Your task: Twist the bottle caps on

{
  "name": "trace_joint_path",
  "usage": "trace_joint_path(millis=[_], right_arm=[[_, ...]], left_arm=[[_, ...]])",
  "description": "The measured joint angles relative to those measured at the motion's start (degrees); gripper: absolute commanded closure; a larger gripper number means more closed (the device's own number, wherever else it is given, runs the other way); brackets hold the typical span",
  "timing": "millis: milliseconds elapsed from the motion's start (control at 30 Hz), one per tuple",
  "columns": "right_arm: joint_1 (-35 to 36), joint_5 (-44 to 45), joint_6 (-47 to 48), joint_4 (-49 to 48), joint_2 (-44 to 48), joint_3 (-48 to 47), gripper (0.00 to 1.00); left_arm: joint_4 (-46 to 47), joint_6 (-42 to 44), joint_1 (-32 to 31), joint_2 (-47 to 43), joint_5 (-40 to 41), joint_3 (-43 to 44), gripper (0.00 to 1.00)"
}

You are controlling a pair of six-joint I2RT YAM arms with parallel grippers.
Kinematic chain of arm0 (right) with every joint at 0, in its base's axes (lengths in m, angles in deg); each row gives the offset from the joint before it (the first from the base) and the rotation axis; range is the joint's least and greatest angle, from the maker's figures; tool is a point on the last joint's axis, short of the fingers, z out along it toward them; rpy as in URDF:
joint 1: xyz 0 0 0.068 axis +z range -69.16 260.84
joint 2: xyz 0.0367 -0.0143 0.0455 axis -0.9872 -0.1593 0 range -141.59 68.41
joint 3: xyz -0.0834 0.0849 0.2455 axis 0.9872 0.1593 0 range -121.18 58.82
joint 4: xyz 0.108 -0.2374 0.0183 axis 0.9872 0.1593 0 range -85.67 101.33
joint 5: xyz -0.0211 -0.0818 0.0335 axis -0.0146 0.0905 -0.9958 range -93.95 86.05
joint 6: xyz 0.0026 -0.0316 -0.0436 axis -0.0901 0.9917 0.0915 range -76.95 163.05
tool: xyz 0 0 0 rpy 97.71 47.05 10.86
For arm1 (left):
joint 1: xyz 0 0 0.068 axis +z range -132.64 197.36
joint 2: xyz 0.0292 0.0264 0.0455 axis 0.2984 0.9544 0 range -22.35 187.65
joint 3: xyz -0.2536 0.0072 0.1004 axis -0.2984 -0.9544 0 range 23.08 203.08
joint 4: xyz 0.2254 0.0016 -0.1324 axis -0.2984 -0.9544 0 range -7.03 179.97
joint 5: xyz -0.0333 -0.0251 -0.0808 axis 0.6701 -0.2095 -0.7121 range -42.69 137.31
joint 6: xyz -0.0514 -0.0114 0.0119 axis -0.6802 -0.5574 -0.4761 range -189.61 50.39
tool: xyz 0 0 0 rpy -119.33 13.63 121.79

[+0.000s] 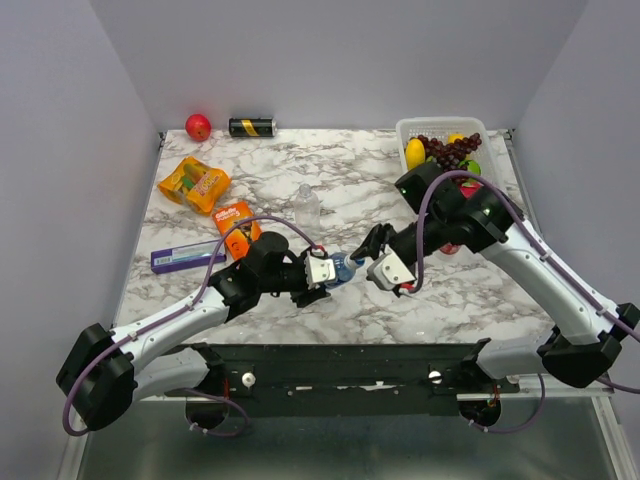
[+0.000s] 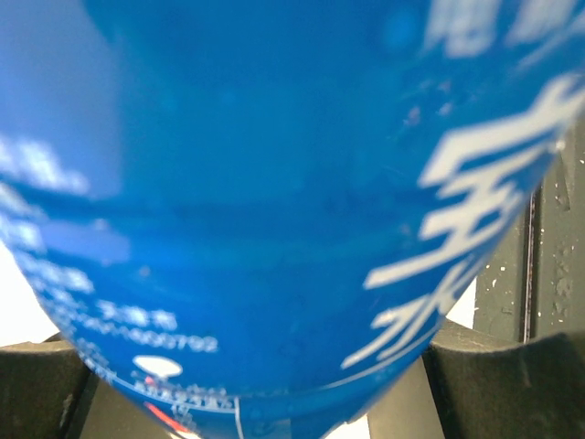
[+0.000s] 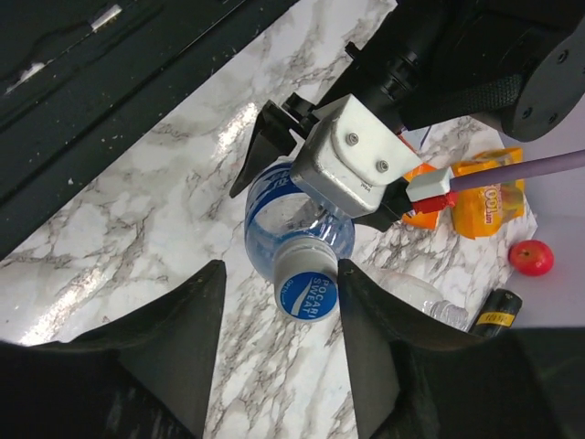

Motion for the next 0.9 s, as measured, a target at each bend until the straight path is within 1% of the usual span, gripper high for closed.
trace_joint_path(millis=[33, 300, 400, 433, 467, 533, 600, 700, 767, 800, 833, 900], right_arm=[[0.00, 0.09, 0.31, 0.17, -0.59, -0.20, 0.48], [0.02, 1.55, 0.37, 0.37, -3.45, -2.10, 0.55], [0.02, 1.95, 0.37, 0.24, -3.56, -2.08, 0.65], [0.04, 2.08, 0.37, 0.15, -3.56, -2.08, 0.73], [0.09, 2.21, 0.24, 0.09, -3.58, -2.08, 0.77], [0.20, 2.49, -0.90, 0.11, -3.96, -2.38, 0.82], [0.20, 2.86, -3.23, 0.68, -5.31, -4.33, 0.83], [0.00, 4.50, -13.03, 2.12, -10.16, -10.88, 0.83], [-0.61, 6.08, -22.21, 1.92, -13.51, -14.86, 0.83], [-0.94, 6.88, -27.04, 1.60, -15.28, -16.87, 0.87], [-1.38, 7.43, -31.95, 1.38, -16.81, -18.43, 0.87], [-2.67, 8.33, -42.84, 0.90, -20.87, -21.88, 0.82]], left_arm=[[-0.13, 0.02, 0.00, 0.00, 0.02, 0.04, 1.00], [-0.33, 1.07, 0.11, 0.04, 0.00, 0.04, 1.00], [-0.31, 1.51, 0.11, 0.02, -0.02, 0.04, 1.00], [-0.31, 1.51, 0.11, 0.02, -0.02, 0.04, 1.00], [-0.33, 1.53, 0.11, 0.02, 0.00, 0.04, 1.00], [-0.42, 1.55, 0.11, 0.02, 0.00, 0.04, 1.00], [-0.17, 0.87, 0.13, 0.02, 0.44, 0.02, 1.00], [1.92, -1.84, 0.22, -0.22, 4.33, -0.44, 1.00], [3.74, -3.98, 0.11, -0.94, 9.79, -1.14, 1.00], [4.46, -5.16, -0.35, -1.25, 13.73, -1.40, 1.00], [5.20, -5.90, -0.72, -1.46, 17.88, -1.66, 1.00], [5.46, -6.71, -1.88, -1.44, 26.60, -1.79, 1.00]])
